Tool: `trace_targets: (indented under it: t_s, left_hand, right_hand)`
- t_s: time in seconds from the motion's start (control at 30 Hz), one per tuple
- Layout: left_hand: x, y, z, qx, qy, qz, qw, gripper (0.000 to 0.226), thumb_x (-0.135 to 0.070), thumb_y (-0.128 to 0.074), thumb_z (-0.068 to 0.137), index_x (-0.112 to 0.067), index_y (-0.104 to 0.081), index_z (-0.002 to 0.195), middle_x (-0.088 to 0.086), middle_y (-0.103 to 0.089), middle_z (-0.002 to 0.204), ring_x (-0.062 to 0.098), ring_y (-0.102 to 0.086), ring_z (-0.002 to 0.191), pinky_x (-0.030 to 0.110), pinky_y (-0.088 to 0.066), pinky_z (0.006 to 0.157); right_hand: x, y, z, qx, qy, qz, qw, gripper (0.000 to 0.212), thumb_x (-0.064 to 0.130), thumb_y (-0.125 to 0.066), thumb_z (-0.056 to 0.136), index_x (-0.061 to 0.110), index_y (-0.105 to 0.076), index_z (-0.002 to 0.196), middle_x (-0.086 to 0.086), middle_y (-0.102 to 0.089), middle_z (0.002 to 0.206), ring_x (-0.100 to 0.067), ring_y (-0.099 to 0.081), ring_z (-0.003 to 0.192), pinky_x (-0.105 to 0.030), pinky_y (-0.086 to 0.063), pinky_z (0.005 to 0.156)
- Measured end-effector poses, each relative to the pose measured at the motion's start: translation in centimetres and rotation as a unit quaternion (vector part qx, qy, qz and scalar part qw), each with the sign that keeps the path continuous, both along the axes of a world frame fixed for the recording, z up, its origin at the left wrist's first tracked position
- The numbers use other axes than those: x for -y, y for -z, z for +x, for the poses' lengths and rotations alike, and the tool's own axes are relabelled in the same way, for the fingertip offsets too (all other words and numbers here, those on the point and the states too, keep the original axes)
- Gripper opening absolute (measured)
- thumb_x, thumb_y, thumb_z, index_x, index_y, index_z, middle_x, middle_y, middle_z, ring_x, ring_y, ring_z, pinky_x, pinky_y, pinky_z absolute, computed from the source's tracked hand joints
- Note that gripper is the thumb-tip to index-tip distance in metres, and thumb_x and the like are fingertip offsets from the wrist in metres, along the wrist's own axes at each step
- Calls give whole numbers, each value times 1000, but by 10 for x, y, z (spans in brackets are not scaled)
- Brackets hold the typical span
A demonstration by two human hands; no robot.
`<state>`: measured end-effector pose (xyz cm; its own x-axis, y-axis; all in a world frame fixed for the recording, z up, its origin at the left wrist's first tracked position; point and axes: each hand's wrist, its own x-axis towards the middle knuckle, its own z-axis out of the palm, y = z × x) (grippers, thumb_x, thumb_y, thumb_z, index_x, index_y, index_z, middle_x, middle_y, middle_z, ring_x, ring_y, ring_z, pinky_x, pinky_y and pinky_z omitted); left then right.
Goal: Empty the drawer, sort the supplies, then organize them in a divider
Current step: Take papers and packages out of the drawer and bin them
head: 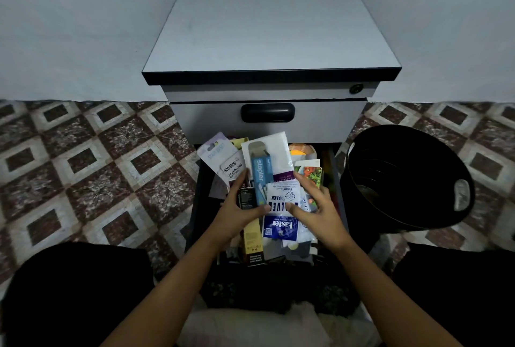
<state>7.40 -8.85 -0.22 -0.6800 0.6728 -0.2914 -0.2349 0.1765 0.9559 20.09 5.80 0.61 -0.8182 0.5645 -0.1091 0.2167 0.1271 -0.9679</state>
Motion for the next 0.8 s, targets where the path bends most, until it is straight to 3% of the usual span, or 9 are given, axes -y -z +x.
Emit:
trace_targets:
  t_s: [0.1,0.23,0.37,0.47,0.5,0.57,0.63,0.73,0.8]
  left_hand:
    - [0,8,2,7,5,-19,1000,90,-33,-86,58,-58,-32,125,-10,-29,150,20,-40,132,48,-43,102]
    - [-1,19,5,17,0,-30,999,88,-12,-79,71,-44,-29,136,-7,-27,150,21,-44,129,47,-46,100]
    - [-4,25,3,31,12,-52,998,90,-10,-76,74,-38,-25,143,-6,-26,151,23,-45,128,45,-47,99]
    - [-3,28,0,37,28,-70,996,95,-23,-82,68,-45,-23,140,-7,-25,151,24,-43,130,47,-44,101]
    - [-3,30,-1,36,34,-72,996,98,-31,-85,62,-49,-24,137,-8,-24,152,24,-40,132,48,-43,103]
    - [-3,33,-3,35,48,-71,996,100,-40,-87,55,-55,-25,133,-10,-20,154,21,-33,137,50,-39,106]
    - [-3,36,-4,37,59,-63,996,93,-42,-87,56,-63,-29,126,-13,-21,153,18,-29,138,51,-38,107]
    - [-5,38,-2,45,39,-53,997,80,-21,-81,72,-58,-31,122,-13,-29,144,15,-33,135,44,-41,105]
    - [-5,39,-1,26,29,-50,998,76,-10,-74,77,-51,-30,124,-14,-32,139,10,-34,131,37,-41,105]
  right_hand:
    - [1,9,2,14,-10,3,1000,69,13,-71,81,63,-41,117,27,-38,124,-8,-29,126,-41,-40,107]
    - [1,24,2,43,-6,3,999,68,16,-71,81,61,-40,121,9,-39,140,-13,-22,133,-36,-37,109]
    - [-2,38,0,62,-12,12,998,68,13,-71,81,54,-39,125,5,-36,146,-9,-20,133,5,-26,88]
    - [-3,41,1,67,-13,23,997,67,12,-71,82,50,-38,127,4,-35,145,-8,-20,133,3,-26,89]
    - [-3,40,1,65,-12,16,998,67,11,-71,82,47,-39,128,2,-34,145,-1,-23,131,3,-28,87]
    - [-6,39,2,53,-4,-12,998,64,6,-70,82,40,-42,128,-3,-30,140,27,-32,108,7,-34,75]
    - [-8,39,3,48,2,-24,999,62,3,-69,82,36,-44,128,-6,-28,137,38,-30,94,8,-37,69]
    - [-11,41,3,64,1,-18,998,62,7,-70,81,39,-45,127,-4,-29,140,21,-36,105,8,-35,74]
    - [-11,42,3,80,-8,2,997,62,10,-71,81,43,-43,127,0,-32,143,5,-29,120,10,-29,78]
